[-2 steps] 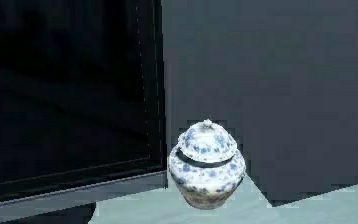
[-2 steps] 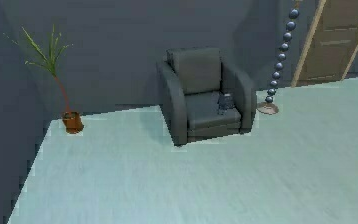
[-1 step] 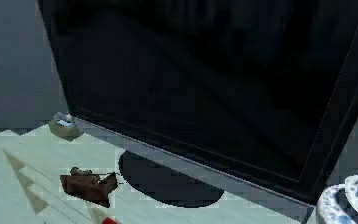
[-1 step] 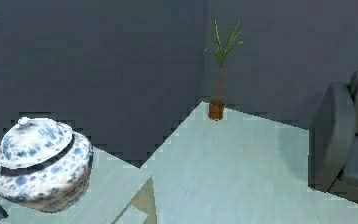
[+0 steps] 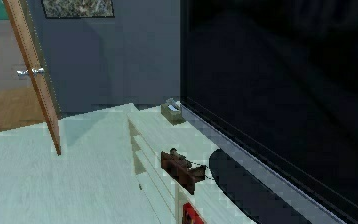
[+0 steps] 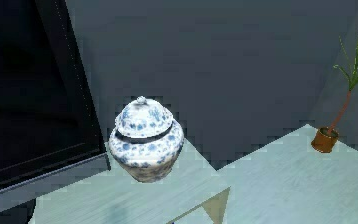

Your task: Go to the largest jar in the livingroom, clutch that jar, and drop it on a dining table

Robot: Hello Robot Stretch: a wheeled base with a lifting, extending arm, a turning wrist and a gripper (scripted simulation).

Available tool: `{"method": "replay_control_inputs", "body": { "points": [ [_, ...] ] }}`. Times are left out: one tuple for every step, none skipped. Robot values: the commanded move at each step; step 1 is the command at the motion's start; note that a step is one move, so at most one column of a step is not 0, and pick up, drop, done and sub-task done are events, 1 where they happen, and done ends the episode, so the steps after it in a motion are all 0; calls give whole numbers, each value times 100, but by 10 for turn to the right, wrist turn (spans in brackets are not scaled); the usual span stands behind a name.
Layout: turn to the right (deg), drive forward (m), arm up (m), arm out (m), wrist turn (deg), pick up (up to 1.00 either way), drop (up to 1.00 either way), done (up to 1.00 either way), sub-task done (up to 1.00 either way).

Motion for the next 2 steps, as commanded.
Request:
{"method": "replay_control_inputs", "body": {
  "points": [
    [0, 0, 50, 0, 0, 0, 0, 0, 0],
    [0, 0, 38, 0, 0, 0, 0, 0, 0]
  ]
}}
